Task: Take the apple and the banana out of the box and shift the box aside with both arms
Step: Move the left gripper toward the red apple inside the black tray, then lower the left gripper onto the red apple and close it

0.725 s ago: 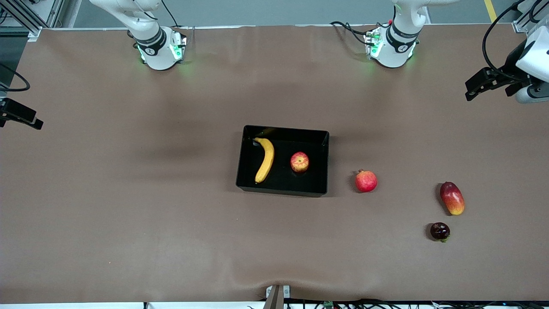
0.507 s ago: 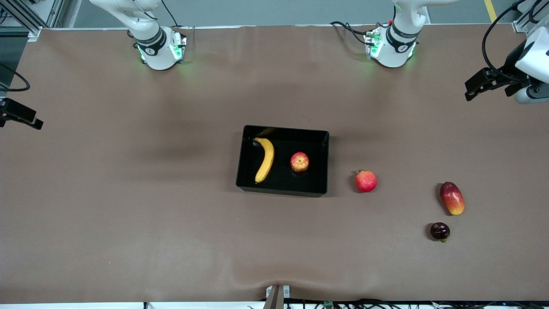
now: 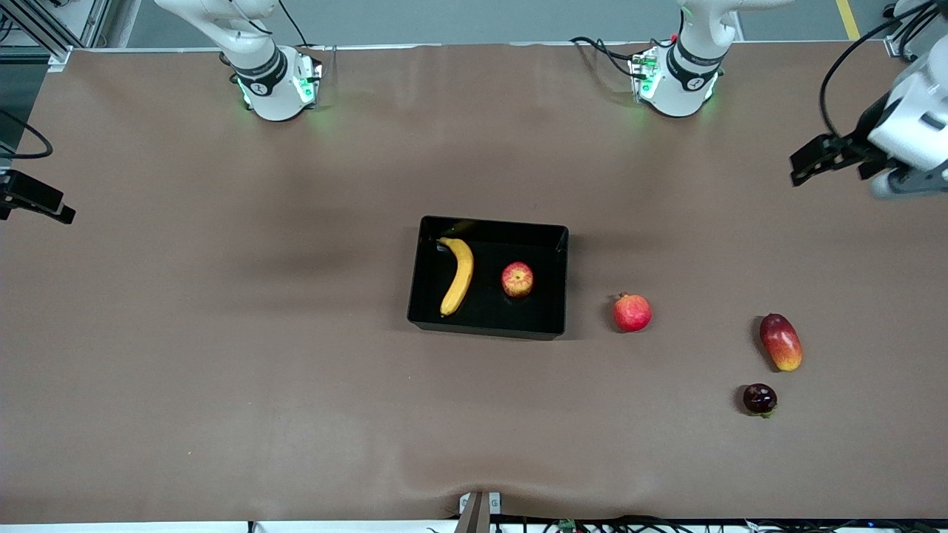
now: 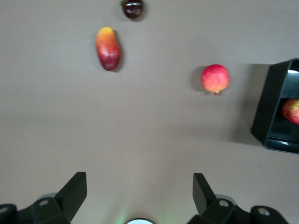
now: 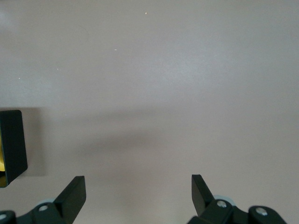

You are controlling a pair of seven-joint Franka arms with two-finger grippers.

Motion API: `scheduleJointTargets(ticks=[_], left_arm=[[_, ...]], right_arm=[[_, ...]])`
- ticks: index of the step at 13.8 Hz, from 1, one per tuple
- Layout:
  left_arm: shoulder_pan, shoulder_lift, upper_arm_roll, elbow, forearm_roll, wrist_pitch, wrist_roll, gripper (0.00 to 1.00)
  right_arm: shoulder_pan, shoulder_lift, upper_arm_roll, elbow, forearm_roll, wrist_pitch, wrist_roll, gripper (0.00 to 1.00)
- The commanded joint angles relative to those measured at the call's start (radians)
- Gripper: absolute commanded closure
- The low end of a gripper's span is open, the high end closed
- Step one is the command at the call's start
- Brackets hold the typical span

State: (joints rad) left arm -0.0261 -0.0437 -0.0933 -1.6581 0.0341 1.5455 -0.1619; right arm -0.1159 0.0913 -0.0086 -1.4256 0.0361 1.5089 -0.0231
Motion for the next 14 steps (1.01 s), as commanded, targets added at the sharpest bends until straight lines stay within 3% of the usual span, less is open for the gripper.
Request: scheduleJointTargets(ticks=[1, 5, 14], left_arm=[[-0.067, 0.079, -0.035, 0.040, -0.010, 0.030, -0.107, 0.00], [-0.179, 0.186, -0.082, 0.038, -0.008, 0.138, -0.359, 0.00], [-0.379, 0.450, -0.079, 0.032, 0.019, 0.471, -0.743, 0.00]], right_arm=[[-0.010, 0.004, 0.007, 0.007, 0.015, 0.000, 0.003, 0.00], [-0.011, 0.004, 0.007, 0.007, 0.014, 0.000, 0.002, 0.00], [-0.008, 0.004, 0.007, 0.007, 0.013, -0.006, 0.002, 0.00]])
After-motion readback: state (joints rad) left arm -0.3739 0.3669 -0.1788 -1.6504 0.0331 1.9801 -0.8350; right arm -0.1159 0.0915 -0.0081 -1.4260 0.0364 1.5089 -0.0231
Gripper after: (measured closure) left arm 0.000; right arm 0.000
